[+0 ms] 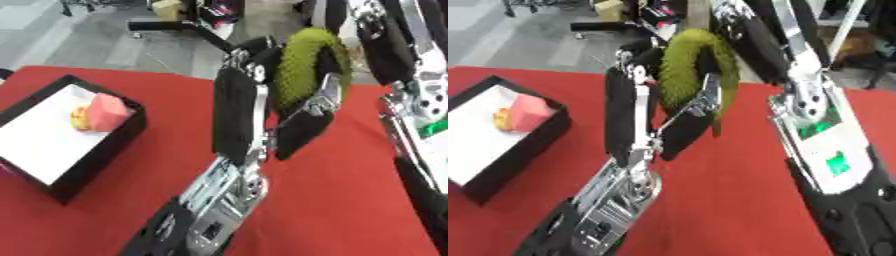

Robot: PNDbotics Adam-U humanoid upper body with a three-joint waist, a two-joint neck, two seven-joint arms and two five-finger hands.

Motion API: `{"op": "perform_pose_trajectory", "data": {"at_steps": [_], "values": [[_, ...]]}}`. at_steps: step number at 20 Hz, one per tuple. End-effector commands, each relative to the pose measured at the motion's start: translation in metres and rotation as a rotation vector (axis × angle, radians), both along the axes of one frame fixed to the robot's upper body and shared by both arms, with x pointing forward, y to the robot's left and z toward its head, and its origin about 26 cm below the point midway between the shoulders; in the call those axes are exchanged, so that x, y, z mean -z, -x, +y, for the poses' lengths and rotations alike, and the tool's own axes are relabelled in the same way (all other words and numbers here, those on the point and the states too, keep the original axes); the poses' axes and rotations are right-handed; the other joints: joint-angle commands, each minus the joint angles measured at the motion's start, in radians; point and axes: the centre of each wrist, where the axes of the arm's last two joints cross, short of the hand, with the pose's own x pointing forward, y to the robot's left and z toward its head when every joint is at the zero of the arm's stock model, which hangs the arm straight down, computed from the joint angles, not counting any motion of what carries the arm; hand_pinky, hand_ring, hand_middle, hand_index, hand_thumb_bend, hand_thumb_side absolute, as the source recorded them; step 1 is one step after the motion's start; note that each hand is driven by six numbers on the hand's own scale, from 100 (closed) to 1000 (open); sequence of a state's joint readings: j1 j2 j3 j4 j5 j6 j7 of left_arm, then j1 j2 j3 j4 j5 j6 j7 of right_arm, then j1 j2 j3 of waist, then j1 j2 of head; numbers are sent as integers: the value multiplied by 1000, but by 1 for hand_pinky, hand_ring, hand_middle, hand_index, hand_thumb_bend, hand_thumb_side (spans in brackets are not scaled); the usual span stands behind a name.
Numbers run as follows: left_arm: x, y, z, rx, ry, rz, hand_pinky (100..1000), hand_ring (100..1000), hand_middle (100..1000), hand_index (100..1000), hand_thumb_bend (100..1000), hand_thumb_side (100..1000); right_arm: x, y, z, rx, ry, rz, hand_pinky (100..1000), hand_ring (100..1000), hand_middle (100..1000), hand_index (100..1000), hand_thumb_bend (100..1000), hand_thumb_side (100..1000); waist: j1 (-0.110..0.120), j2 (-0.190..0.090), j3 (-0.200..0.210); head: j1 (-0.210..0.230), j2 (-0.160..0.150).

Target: Pick up the objects with one hand, pass them to the other hand, and then place them into the box on the other side of the table.

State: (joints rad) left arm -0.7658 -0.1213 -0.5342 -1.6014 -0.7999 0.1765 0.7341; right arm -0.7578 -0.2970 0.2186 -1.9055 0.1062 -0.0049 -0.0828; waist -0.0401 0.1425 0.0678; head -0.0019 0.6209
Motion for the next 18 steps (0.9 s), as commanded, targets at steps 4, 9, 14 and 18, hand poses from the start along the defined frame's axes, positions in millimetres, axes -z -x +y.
{"op": "perform_pose_trajectory", "data": {"at_steps": [4, 9, 14, 18], "values": [[-4, 0, 10, -3, 15, -20, 327, 274, 260, 342, 100, 472, -17, 4, -9, 33, -2, -69, 803, 236, 222, 279, 100, 835, 1, -18, 1, -8, -18], [-2, 2, 46, -37, -8, -15, 334, 271, 257, 337, 100, 450, -20, 2, -18, 82, 10, -91, 800, 244, 225, 282, 100, 845, 14, -24, 9, -30, -24], [-2, -2, 98, -160, -68, 3, 338, 272, 258, 337, 100, 382, -21, -1, -28, 140, 1, -95, 799, 250, 228, 284, 100, 848, 28, -34, 12, -46, -30], [-6, -16, 138, -323, -165, 11, 340, 274, 261, 338, 100, 300, -19, -2, -32, 159, 5, -90, 801, 248, 227, 283, 100, 851, 37, -39, 8, -43, -32]]}}
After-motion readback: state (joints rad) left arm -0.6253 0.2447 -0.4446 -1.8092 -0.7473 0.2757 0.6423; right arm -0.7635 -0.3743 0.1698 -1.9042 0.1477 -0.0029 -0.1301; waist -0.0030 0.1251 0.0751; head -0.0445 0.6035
